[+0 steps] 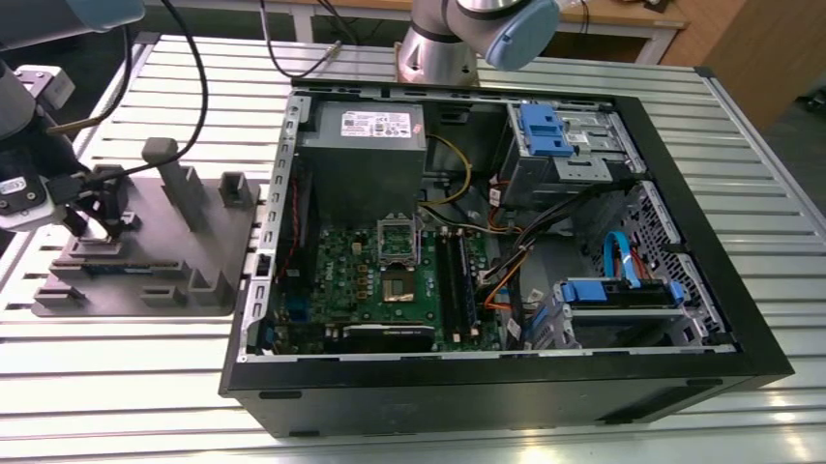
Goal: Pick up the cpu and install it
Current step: 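Pick up the cpu and move it towards the insertion slot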
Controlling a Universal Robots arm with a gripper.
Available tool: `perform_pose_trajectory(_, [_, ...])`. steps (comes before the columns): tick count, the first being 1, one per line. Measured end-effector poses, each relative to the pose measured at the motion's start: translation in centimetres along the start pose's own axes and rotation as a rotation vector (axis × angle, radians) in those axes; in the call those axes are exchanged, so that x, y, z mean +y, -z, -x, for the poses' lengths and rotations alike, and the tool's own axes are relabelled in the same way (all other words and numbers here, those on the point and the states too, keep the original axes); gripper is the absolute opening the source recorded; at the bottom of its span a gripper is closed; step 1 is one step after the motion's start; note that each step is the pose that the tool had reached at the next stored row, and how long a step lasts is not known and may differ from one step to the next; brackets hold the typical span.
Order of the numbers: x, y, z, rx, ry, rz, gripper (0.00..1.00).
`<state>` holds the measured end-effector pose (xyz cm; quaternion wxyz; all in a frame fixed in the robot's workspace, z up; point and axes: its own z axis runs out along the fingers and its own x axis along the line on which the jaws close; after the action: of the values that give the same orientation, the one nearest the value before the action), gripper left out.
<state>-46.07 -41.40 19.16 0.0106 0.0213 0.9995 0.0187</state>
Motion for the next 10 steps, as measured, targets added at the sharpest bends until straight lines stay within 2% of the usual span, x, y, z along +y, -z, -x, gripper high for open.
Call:
perform_pose_trajectory(4, [0.01,0.32,0.01,0.0,0.0,0.0,0.47])
perform_pose_trajectory(10, [0.01,0.38,0.01,0.0001,0.0,0.0,0.47])
